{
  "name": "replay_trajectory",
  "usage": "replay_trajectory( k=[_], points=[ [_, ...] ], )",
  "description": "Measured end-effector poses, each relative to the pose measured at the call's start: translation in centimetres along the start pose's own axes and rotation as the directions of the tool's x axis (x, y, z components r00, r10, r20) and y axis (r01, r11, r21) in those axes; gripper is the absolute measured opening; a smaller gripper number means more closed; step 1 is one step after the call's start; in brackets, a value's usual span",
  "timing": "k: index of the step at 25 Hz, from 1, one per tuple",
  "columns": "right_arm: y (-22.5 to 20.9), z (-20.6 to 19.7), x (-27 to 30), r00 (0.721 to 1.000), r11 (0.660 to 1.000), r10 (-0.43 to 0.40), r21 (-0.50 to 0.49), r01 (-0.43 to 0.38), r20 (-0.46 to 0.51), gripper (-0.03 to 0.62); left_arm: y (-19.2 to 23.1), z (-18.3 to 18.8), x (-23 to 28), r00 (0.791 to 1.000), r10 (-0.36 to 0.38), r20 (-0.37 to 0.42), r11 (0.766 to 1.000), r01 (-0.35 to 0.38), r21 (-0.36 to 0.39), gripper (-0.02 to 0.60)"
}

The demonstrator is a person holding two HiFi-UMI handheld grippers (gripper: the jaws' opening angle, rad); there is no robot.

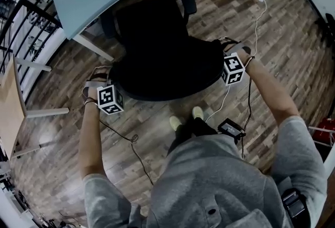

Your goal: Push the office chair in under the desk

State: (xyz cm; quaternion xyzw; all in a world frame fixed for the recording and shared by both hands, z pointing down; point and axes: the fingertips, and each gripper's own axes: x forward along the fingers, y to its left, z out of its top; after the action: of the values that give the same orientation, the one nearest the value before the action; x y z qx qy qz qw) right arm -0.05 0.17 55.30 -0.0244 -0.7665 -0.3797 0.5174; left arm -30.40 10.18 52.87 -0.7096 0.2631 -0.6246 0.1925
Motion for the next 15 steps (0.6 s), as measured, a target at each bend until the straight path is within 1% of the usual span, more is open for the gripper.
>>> replay_trajectory(
  k=[4,7,10,15],
  points=[
    [-1.1,0.0,0.7,1.0,1.0,-0.011,0.001,0.011,-0.023,0.12,0.9,-1.3,0.8,1.0,-0.008,-0.027,1.0,0.008,0.0,0.213],
    [-1.9,-1.0,1.2,0.999,1.0,-0.017,0.015,0.017,-0.048,0.121,1.7,-1.1,1.5,1.0,-0.009,-0.019,1.0,0.009,0.002,0.215],
    [-2.7,-2.1,1.7,0.997,1.0,-0.023,0.007,0.024,-0.067,0.12,2.1,-0.9,2.4,1.0,-0.021,-0.019,1.0,0.021,0.002,0.212],
    [-4.5,-3.1,2.6,0.998,1.0,-0.031,0.003,0.031,-0.052,0.12,4.2,-1.4,4.0,0.999,-0.021,-0.042,1.0,0.021,0.003,0.212]
  ],
)
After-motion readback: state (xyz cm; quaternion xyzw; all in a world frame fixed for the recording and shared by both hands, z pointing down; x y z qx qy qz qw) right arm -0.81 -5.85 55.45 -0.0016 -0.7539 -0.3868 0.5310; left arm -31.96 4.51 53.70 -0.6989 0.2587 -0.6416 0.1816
